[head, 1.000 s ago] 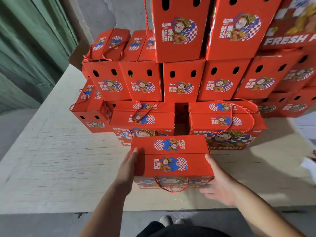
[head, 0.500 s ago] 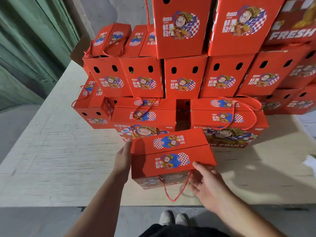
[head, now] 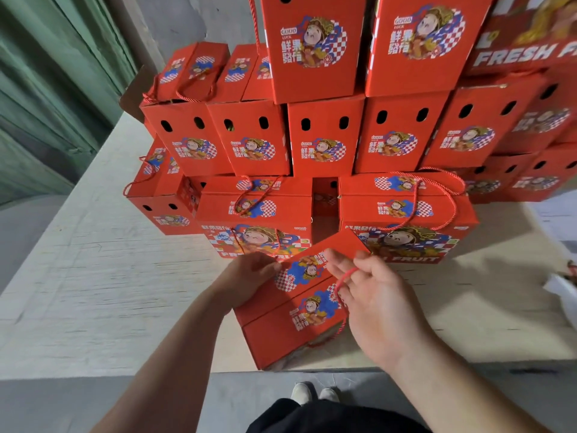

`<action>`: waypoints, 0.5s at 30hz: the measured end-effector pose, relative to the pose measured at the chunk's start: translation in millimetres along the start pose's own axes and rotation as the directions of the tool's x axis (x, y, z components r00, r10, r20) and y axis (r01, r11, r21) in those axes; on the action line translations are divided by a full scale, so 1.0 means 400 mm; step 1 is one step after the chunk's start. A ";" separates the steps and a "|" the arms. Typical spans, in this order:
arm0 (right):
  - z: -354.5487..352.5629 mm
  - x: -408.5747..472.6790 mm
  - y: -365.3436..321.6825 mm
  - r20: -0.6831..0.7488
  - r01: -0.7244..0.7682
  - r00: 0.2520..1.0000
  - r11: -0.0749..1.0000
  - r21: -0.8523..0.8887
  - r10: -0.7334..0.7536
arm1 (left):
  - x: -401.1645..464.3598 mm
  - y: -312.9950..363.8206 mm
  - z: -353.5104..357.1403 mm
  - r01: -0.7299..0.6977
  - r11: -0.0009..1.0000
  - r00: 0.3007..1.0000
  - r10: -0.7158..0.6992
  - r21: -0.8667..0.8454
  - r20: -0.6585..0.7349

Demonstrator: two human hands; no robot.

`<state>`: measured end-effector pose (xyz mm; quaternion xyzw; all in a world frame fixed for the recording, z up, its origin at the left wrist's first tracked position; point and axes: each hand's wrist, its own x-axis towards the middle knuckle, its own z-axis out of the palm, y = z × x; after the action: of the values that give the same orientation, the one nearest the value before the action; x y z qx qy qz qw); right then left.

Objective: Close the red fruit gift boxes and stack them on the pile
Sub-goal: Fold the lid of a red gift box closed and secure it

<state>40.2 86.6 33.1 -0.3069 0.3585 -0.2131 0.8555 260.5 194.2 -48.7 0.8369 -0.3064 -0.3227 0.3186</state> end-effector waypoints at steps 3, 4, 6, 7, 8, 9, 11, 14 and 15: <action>0.011 0.023 -0.016 0.042 -0.037 0.998 0.999 0.040 0.035 | -0.038 0.053 0.013 -0.175 0.977 0.981 0.163 -0.125 -0.101; 0.018 0.030 -0.010 0.019 -0.086 0.996 0.996 0.039 0.086 | -0.059 0.085 0.019 -0.263 0.935 0.962 0.235 -0.238 -0.142; 0.040 0.035 0.004 0.015 -0.213 0.977 0.976 0.043 0.212 | -0.105 0.161 0.025 -0.428 0.855 0.903 0.392 -0.293 -0.174; 0.050 0.034 0.006 0.045 -0.256 0.966 0.965 0.057 0.254 | -0.130 0.198 0.029 -0.484 0.836 0.875 0.464 -0.259 -0.139; 0.061 0.035 0.004 0.091 -0.275 0.959 0.958 0.082 0.268 | -0.150 0.226 0.033 -0.529 0.834 0.849 0.521 -0.159 -0.089; 0.072 0.033 -0.005 0.139 -0.282 0.954 0.953 0.110 0.267 | -0.166 0.244 0.037 -0.569 0.822 0.820 0.569 0.031 -0.059; 0.097 0.035 -0.036 0.179 -0.271 0.953 0.953 0.136 0.245 | -0.188 0.254 0.027 -0.537 0.729 0.754 0.640 0.425 -0.147; 0.124 0.038 -0.107 0.130 -0.223 0.970 0.964 0.145 0.205 | -0.207 0.223 -0.011 -0.489 0.792 0.642 0.611 0.366 -0.463; 0.126 0.035 -0.130 0.149 -0.222 0.969 0.957 0.189 0.196 | -0.210 0.202 -0.026 -0.492 0.841 0.637 0.525 0.227 -0.564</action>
<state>79.4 59.8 89.7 -0.1909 0.3094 -0.1367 0.9215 192.6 208.9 45.7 0.7823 -0.4187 0.0736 0.4552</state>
